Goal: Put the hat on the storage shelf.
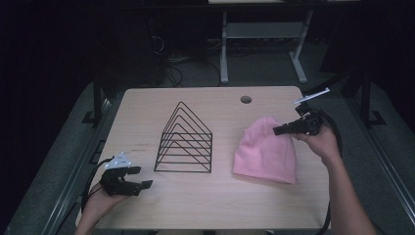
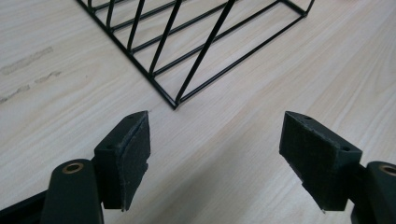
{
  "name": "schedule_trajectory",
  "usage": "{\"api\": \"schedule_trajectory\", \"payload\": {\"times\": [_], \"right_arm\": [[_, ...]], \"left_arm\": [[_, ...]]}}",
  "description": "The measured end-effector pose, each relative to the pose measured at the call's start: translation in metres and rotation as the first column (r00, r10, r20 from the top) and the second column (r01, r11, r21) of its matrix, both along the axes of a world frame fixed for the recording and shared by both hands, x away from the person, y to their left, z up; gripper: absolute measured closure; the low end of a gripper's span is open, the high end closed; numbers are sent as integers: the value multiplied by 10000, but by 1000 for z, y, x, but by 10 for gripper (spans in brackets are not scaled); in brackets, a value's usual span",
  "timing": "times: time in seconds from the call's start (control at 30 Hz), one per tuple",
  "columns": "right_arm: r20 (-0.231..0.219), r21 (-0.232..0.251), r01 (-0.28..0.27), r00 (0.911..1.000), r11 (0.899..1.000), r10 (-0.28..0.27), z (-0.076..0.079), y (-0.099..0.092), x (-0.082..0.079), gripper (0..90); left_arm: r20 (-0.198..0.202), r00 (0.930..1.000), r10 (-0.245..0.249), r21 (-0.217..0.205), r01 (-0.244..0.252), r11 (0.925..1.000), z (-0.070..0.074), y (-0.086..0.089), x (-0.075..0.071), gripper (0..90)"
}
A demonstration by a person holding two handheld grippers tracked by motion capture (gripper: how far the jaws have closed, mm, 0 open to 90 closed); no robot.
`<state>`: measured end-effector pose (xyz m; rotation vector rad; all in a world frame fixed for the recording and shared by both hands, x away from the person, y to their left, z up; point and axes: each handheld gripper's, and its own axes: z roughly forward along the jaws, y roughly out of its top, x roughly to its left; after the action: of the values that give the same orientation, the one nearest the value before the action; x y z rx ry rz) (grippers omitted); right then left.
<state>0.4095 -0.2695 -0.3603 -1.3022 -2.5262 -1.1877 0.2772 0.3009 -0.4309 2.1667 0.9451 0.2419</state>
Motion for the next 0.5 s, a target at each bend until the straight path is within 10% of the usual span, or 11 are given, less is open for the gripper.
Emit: {"api": "schedule_trajectory", "payload": {"times": [0.5], "right_arm": [[1503,-209,-759,9855,9969,782,72,19,-18,796]], "left_arm": [[-109,9971,-752,67,753,9971,34,-1,6,248]]}}
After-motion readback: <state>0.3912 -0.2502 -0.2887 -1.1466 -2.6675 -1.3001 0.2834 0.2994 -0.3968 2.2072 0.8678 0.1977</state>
